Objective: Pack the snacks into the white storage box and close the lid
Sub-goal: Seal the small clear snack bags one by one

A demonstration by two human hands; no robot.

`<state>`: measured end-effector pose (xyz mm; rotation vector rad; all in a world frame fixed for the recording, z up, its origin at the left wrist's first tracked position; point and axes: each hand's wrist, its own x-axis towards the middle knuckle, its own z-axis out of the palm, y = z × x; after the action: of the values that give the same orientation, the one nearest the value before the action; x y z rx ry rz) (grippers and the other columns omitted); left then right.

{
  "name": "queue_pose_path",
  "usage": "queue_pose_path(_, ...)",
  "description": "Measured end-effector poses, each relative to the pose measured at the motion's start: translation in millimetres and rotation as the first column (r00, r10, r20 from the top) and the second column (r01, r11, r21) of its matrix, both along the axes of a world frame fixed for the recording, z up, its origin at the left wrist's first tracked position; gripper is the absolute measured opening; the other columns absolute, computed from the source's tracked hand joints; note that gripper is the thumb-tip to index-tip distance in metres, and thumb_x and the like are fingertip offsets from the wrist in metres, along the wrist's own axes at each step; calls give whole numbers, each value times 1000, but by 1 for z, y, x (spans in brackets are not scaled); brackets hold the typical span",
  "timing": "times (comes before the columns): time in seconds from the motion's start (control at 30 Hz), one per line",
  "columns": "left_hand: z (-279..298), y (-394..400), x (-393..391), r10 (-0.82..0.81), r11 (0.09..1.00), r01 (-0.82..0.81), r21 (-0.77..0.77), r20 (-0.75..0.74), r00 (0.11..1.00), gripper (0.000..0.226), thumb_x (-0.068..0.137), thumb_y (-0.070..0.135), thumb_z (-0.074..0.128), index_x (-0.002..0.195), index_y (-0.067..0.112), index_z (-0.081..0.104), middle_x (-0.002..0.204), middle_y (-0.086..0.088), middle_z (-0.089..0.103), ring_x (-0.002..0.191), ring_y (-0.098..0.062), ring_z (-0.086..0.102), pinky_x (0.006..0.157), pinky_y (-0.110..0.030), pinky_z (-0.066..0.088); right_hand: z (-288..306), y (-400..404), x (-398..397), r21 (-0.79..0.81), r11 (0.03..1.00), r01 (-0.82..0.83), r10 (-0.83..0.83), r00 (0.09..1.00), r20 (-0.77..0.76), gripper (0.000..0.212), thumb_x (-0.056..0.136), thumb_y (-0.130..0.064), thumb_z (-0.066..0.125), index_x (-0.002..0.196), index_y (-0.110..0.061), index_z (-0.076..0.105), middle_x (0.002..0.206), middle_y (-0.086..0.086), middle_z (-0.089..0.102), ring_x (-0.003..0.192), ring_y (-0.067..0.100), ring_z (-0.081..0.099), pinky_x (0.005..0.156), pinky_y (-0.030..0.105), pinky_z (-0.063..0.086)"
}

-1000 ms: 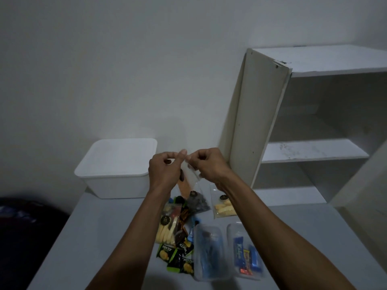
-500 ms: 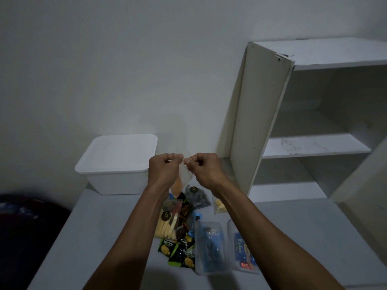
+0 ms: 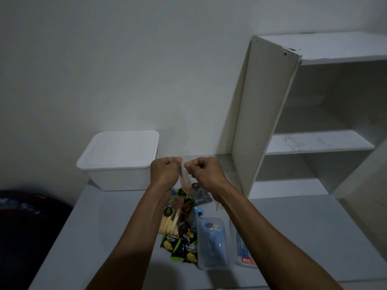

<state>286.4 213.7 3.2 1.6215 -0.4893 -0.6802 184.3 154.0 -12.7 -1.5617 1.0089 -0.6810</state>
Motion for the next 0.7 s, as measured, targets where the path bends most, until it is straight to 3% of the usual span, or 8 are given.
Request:
queue_pose_path(0.1,-7,4,1,1,1000,-1,3,25,1000,24,91,16,64,68,11,66,71,-4,65,65,-13,58,59,-20,48,-3,2,2,-80,997,13,-19,997,-72,22,93,-26,65,72,-21,68,73,-5,68,69,10,61,68,34,55)
queue_pose_path(0.17,-15,7,8,34,999,-31,-29,85,996,18,91,28,64,81,14,68,78,-4,67,72,-16,61,67,-27,52,1,3,1,-152,988,-10,-7,994,-112,19,94,-25,64,76,-19,68,75,-5,68,68,7,59,64,25,49)
queue_pose_path(0.27,-23,11,28,-15,999,24,-38,218,976,26,92,41,60,116,30,60,119,2,58,103,-18,57,86,-34,50,14,-1,-3,-215,970,-111,74,983,-170,17,95,-22,62,82,-14,69,78,-2,69,69,8,59,65,23,47)
queue_pose_path(0.33,-24,15,40,-148,986,161,-30,258,955,28,94,40,59,121,35,59,128,6,54,110,-17,53,88,-30,46,23,-5,-7,-215,953,-212,162,960,-227,16,96,-21,62,83,-14,70,78,0,69,69,9,59,65,26,49)
queue_pose_path(0.4,-23,19,48,-205,969,231,-83,250,946,18,94,32,61,111,29,67,116,8,63,103,-13,56,83,-24,45,33,-8,-10,-213,933,-290,230,936,-265,15,95,-19,62,84,-14,70,79,-3,69,72,8,61,70,28,51)
queue_pose_path(0.5,-17,23,52,-146,966,176,-187,161,976,5,91,23,66,91,20,70,90,9,67,84,-5,58,75,-19,45,43,-8,-12,-191,942,-276,235,949,-212,16,95,-19,63,90,-7,72,79,-5,67,70,3,58,64,19,49)
queue_pose_path(0.6,-19,26,54,-114,972,115,-205,14,993,4,89,23,69,85,21,70,85,10,66,80,-1,58,72,-22,46,34,-3,-15,-123,978,-165,156,984,-82,22,90,-31,69,99,-11,72,91,0,71,78,4,61,63,17,50)
queue_pose_path(0.7,-27,28,58,-122,976,105,-188,-77,990,4,88,24,70,85,22,70,87,10,67,83,-4,59,77,-26,46,9,6,-14,-144,989,-29,34,999,29,16,89,-24,72,96,-10,73,86,0,72,75,2,64,61,13,49)
